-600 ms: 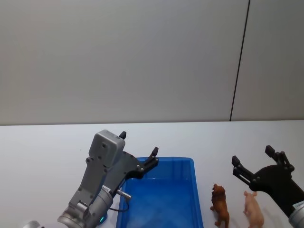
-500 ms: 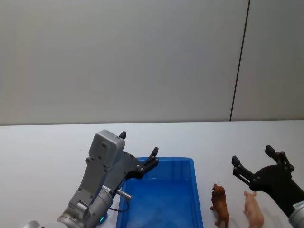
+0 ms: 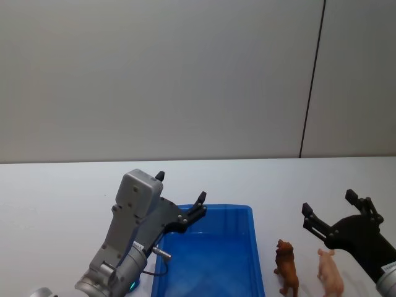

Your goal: Pick up the two dolls from the table and place them into the box.

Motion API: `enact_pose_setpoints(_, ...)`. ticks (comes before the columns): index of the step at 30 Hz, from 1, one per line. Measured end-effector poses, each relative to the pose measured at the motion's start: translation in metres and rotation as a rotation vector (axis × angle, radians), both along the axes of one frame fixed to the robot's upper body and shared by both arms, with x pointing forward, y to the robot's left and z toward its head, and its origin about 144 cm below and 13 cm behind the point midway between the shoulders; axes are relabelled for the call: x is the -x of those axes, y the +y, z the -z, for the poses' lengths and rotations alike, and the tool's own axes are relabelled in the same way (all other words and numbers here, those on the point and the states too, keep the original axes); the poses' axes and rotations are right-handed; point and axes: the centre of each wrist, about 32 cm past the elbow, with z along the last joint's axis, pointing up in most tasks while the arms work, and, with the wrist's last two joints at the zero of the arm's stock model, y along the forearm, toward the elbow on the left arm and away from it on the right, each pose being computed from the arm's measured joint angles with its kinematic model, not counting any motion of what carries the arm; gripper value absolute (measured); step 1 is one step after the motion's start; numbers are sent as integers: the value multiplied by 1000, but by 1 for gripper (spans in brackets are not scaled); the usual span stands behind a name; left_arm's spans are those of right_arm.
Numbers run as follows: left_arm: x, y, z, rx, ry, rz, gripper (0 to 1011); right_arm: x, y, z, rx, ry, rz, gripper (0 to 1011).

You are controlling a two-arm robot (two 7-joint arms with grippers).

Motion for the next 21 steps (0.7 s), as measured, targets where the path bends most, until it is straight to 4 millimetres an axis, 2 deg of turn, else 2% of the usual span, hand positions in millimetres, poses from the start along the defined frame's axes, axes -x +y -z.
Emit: enact_pose_setpoints(21, 0, 0, 0, 0, 0, 0, 1001, 0, 0, 0, 0, 0, 0, 1001)
